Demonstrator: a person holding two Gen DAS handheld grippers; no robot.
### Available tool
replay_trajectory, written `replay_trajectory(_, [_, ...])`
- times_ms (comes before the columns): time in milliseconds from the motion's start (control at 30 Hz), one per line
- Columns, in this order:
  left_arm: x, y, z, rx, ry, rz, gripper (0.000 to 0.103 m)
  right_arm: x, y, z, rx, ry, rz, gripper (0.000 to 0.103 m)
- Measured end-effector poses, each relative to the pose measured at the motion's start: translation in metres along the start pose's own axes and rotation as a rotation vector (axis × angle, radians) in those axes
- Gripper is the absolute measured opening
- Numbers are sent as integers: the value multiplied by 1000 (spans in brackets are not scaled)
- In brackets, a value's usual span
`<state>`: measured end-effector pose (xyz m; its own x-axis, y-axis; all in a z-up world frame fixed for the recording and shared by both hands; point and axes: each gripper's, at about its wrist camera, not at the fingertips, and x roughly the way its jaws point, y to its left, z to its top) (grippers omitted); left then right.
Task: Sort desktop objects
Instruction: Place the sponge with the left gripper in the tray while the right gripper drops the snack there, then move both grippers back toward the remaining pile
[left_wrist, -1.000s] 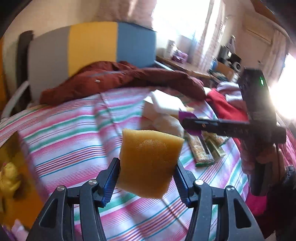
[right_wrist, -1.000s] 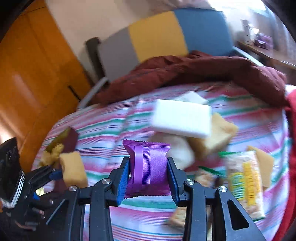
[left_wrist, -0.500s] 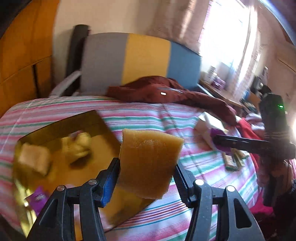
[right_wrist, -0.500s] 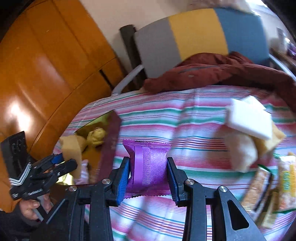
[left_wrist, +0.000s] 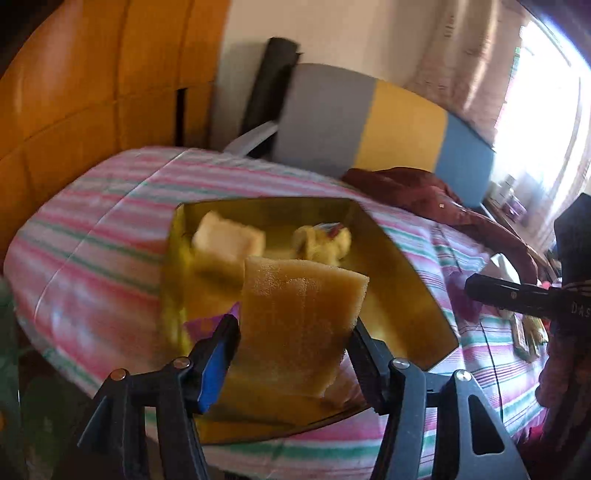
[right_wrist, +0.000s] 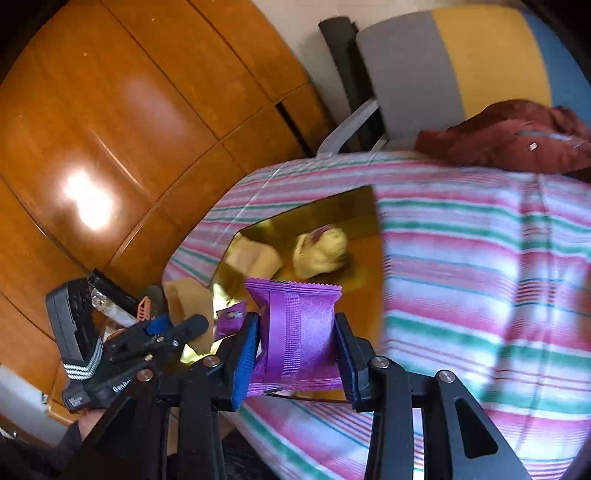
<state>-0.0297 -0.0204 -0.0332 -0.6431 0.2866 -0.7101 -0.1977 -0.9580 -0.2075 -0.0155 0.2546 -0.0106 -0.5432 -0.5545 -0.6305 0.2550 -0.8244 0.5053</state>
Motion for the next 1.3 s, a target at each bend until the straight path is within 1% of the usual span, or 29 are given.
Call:
replay_trajectory(33, [0,4,-2,-11,2,10,62,5,3,-1,4,6,2,42])
replay_trajectory(133, [-1,7,-7,0,2,40,62,19,7,-3,26,26,10,50])
replay_trajectory(200, [-3,8,-9,7,-8,50,63,23,9,-5,28,36,10,50])
replay_trajectory(267, [-4,6,-11,26,-18,67,66,25,10,-7,30,43,12,51])
replay_trajectory(333, [-6,7,-11,27,-25,76,66,25,10,-10,32,44,5,52])
replay_trajectory(400, [-7,7,-10,20,-29,64,66,21,11,-14,27,40,-11,53])
replay_trajectory(467, [-7,4,-8,21,-32,59,66,17,11,-18,25,35,-26,59])
replay_trajectory(533, [-11,1,-6,24,-43,61,66,12,9,-21,25,26,-42,61])
replay_trajectory(767, [-25,-14,2,57,-75,52,66,-6,8,-31,-3,-11,-132,65])
replay_trajectory(933, [-29,-31,4,111,-80,51,66,-18,2,-37,-13,-24,-186,67])
replay_trajectory(1033, [-30,-42,4,139,-81,34,66,-26,-5,-40,-1,-33,-208,67])
replay_trajectory(1300, [-23,-82,0,225,-52,-42,66,-55,-34,-49,74,-63,-268,70])
